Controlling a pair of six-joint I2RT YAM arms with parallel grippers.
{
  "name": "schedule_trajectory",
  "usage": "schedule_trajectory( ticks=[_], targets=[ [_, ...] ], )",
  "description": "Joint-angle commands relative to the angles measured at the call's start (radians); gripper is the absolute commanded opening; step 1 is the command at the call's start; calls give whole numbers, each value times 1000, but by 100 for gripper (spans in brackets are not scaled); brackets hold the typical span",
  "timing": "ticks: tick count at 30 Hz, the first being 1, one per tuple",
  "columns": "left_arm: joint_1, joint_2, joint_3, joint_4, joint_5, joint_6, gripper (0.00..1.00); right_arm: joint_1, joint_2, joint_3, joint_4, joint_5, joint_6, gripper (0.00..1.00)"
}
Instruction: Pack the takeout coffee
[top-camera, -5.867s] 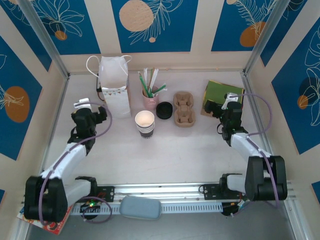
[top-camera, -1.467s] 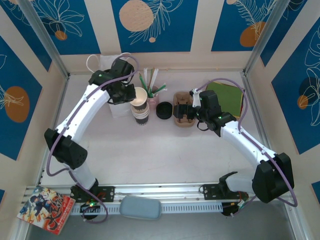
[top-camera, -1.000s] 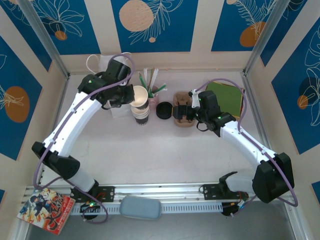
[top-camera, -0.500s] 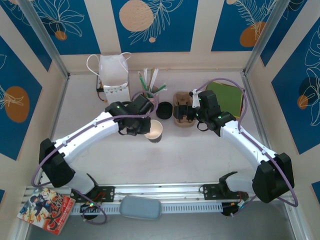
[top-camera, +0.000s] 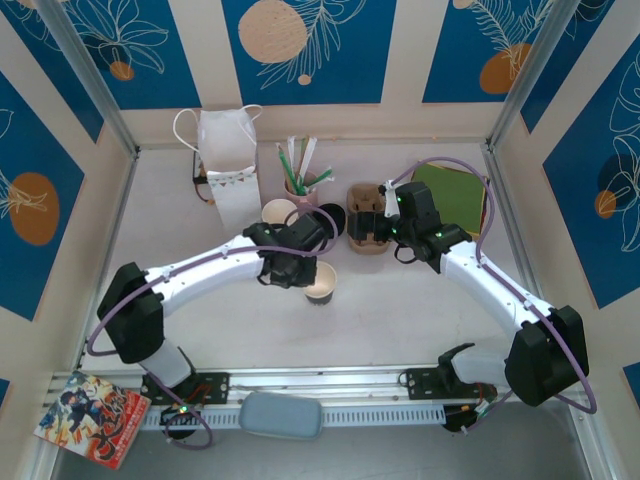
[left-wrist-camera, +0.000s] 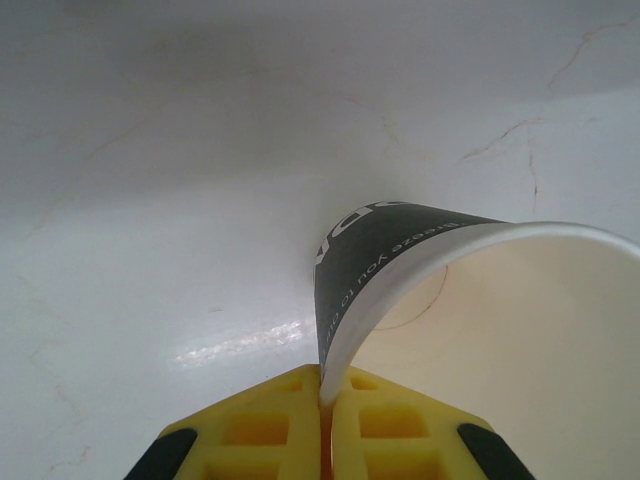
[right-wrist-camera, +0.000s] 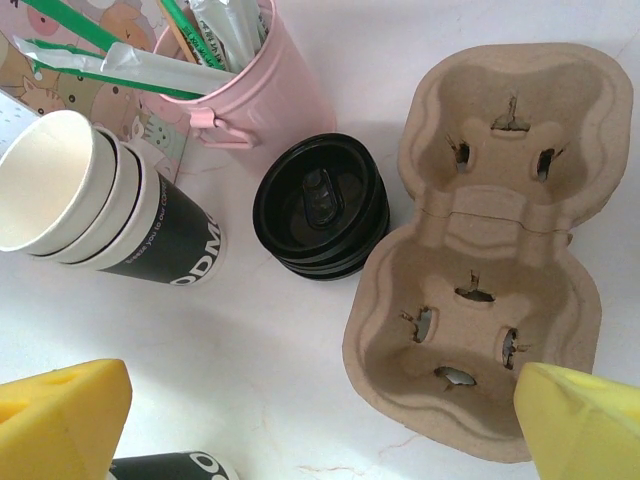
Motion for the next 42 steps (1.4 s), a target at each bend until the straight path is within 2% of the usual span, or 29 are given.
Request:
schedule_trajectory(
  ticks=[1,10,16,21,22,25,30,32,34,38,40,42],
  targets=[
    [-8,16,-15,13,6,-10,10,6,-25,3,2,3,-5,99],
    [-8,49,-25,12,5,-4,12,6,-17,-4,12,-4,-5,99],
    [-8,34,9,2,10,-3,23,4,-1,2,10,-20,-1,99],
    [-7,18,55,-24,3,6,38,3,32,37,-15,-71,-16,80],
    [-5,14,64,-28,3,8,39,5,42,48,-27,-73,-13,79],
    [-2,3,92,-43,-4,15,43,15,77,90,-63,-74,-17,67],
    [26,-28,127,-43,3,38,56,49,151,187,-146,-18,-23,63],
    [47,-41,131,-26,44,68,62,55,174,212,-161,-7,-14,60],
    [75,-56,135,-19,75,78,75,61,205,247,-183,-9,-8,54],
    [145,-91,132,0,128,103,94,65,304,358,-288,33,24,43],
    [174,-113,126,9,129,141,99,63,353,409,-332,40,41,41],
    [211,-141,113,20,106,153,100,64,399,456,-370,36,60,41]
  ],
)
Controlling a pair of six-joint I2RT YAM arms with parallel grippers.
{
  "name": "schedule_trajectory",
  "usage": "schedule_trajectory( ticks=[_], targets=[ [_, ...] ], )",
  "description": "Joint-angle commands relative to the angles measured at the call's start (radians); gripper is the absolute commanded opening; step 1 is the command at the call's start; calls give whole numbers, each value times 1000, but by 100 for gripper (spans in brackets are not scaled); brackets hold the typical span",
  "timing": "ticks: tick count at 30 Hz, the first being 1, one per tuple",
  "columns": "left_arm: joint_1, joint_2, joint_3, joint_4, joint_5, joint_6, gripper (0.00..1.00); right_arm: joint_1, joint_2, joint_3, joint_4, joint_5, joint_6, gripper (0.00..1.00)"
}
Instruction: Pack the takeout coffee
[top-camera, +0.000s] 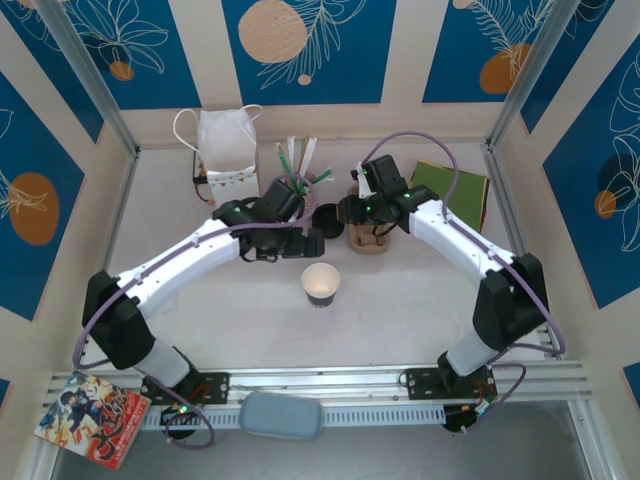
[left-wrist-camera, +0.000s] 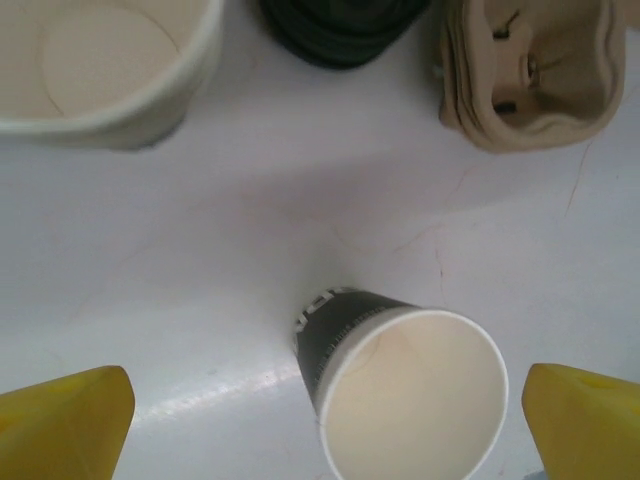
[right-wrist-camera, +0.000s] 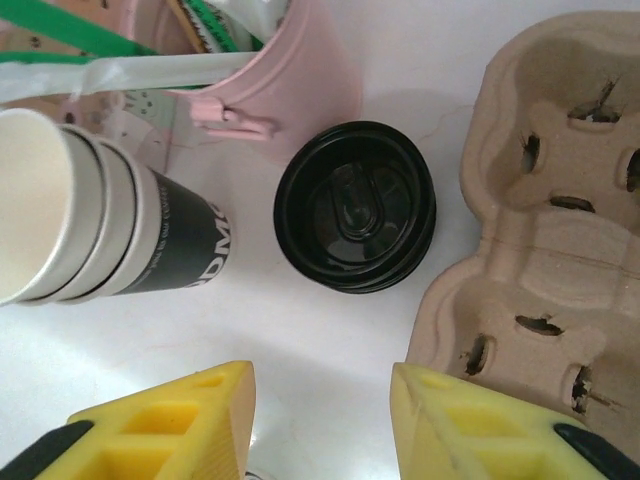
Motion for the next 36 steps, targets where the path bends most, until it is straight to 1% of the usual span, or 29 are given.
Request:
schedule_trajectory(
  ticks=[1,3,4,5,8,14,18,20,28,31,36],
  targets=[
    [60,-69,0,21,22,53,100,2,63,77,-119,14,43,41],
    [111,-98,-18,39,49,53,100,0,105,118,-146,8,65,39],
    [141,-113,-27,43,64,51,100,-3,129,135,-157,3,77,35],
    [167,-131,-37,44,71,49,100,-4,151,157,-172,0,93,34],
    [211,-186,-55,37,57,88,100,-6,215,223,-214,1,144,31],
    [237,-291,-69,16,-33,195,100,11,309,330,-294,36,221,28],
    [246,-326,-71,5,-44,250,100,39,351,388,-355,127,256,28],
    [246,-339,-76,2,-39,263,100,35,381,416,-401,132,284,28],
    [246,-370,-111,2,-34,246,100,31,422,430,-432,147,300,28],
    [246,-372,-117,5,-26,226,100,27,429,434,-421,130,287,28],
    [246,-379,-128,5,-25,213,100,25,432,447,-408,142,280,28]
  ],
)
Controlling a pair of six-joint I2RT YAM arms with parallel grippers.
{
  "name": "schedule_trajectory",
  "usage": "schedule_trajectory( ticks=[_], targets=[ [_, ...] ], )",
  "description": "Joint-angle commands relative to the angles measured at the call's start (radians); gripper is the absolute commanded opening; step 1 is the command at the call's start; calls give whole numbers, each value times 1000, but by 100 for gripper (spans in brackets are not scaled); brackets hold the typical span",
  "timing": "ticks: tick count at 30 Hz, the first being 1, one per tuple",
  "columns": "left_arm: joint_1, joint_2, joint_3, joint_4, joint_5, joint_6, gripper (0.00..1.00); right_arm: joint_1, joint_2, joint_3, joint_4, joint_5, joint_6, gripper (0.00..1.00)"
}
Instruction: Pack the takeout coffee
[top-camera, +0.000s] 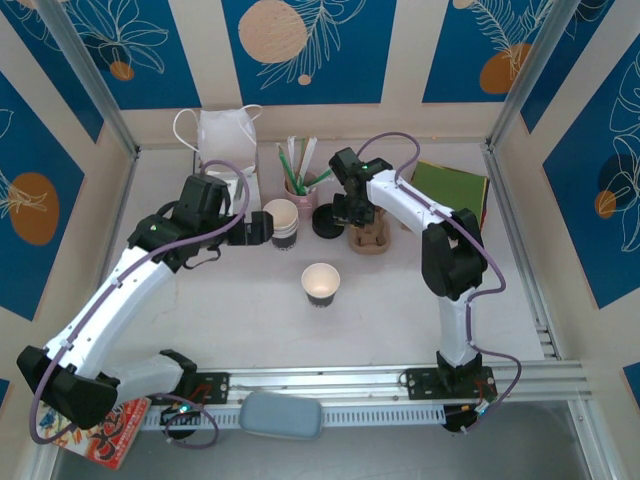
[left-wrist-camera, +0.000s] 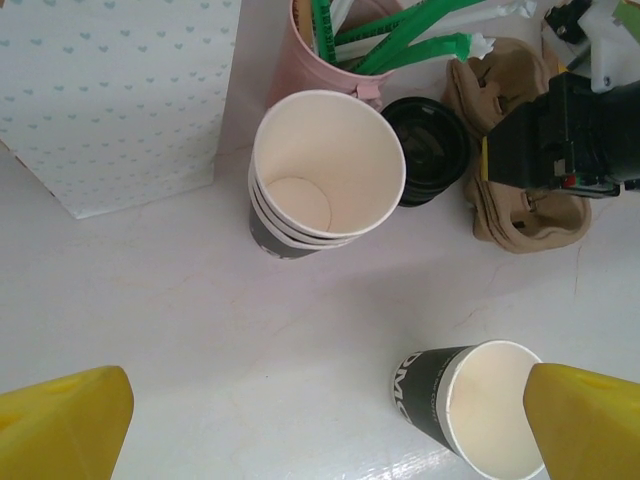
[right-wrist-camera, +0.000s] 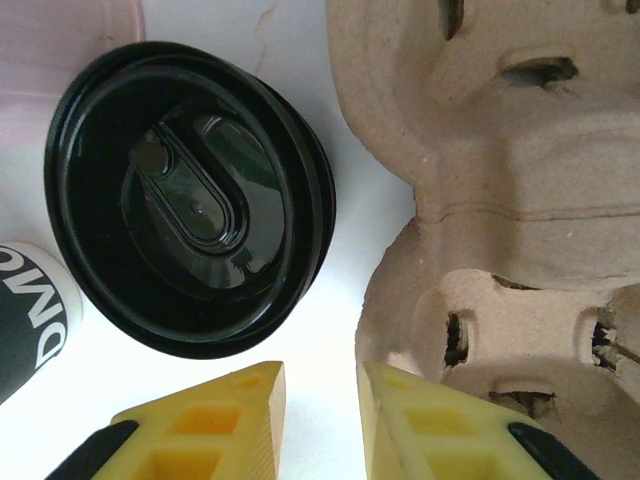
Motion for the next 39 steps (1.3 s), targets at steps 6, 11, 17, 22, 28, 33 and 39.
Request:
schedule_trajectory(
  ticks=[6,11,17,22,28,33,39],
  targets=[
    [10,-40,-18,-16,-22,-18,100,-12,55,87,-15,5,0,28],
    [10,-36,-18,-24,-25,-22,100,-14,106,146,-30,8,-4,28],
    [10,-33,-15,-26,-29,-16,100,-24,148,193,-49,11,-7,28],
    [12,-29,-15,-24,-33,-15,100,-24,154,206,-60,29,-14,28],
    [11,-20,-16,-15,-30,-14,100,-27,160,210,-68,30,-22,28],
    [11,-15,-14,-15,-28,-12,100,-28,176,210,-65,24,-27,28],
    [13,-16,-14,-20,-29,-11,100,-29,195,213,-59,17,-28,28]
  ],
)
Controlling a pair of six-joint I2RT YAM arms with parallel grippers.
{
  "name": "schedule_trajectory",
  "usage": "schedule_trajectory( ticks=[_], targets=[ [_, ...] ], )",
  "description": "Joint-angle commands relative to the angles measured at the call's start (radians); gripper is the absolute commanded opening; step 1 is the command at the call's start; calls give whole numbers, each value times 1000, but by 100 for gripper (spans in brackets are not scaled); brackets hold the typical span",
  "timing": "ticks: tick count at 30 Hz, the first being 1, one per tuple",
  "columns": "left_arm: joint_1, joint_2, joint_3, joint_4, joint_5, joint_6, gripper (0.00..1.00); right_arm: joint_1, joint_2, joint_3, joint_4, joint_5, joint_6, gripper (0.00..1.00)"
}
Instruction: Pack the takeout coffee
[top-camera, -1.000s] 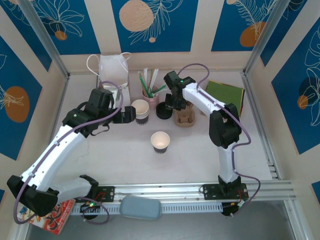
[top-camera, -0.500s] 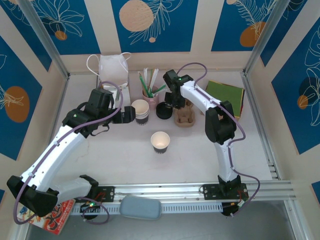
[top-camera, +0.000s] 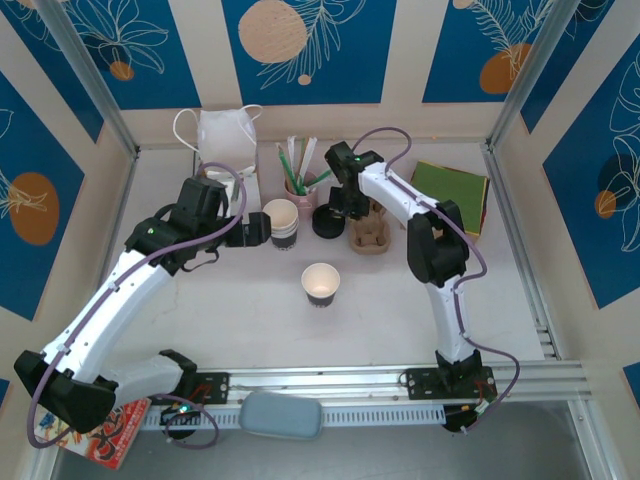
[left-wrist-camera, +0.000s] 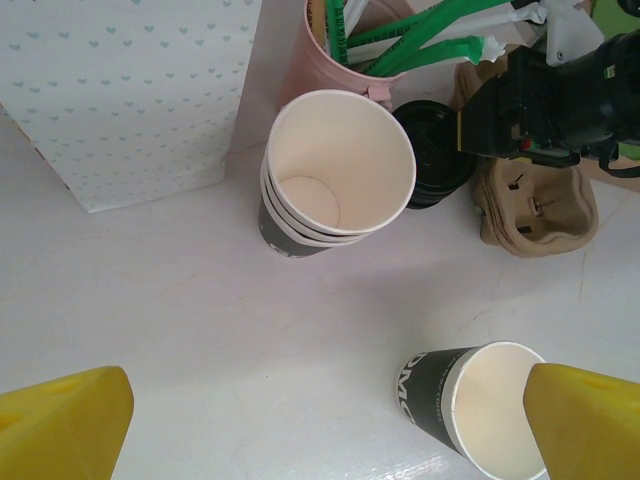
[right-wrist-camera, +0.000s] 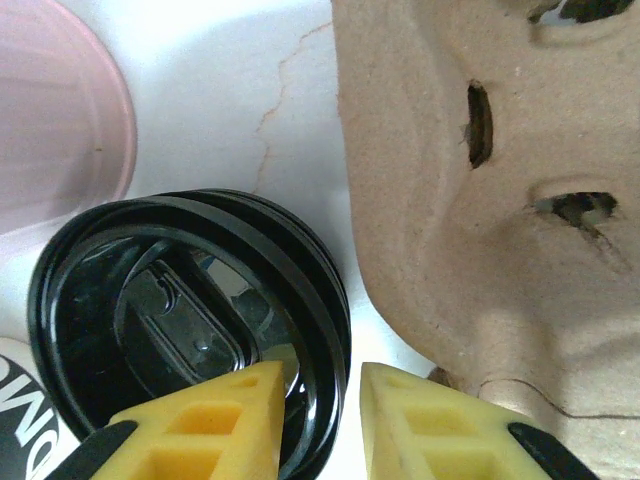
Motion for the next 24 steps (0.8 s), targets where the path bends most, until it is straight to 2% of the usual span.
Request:
schedule_trajectory(
  ticks=[1,14,24],
  targets=[
    [14,3,-4,-17,-11,7,100,-6,21,23,-18,0,-14,28],
    [15,6,-1,-19,-8,10,100,-5,22,19,-14,-2,-9,12],
    [15,2,6,-18,-2,11,100,-4,-57,-9,-2,-2,5,7]
  ],
)
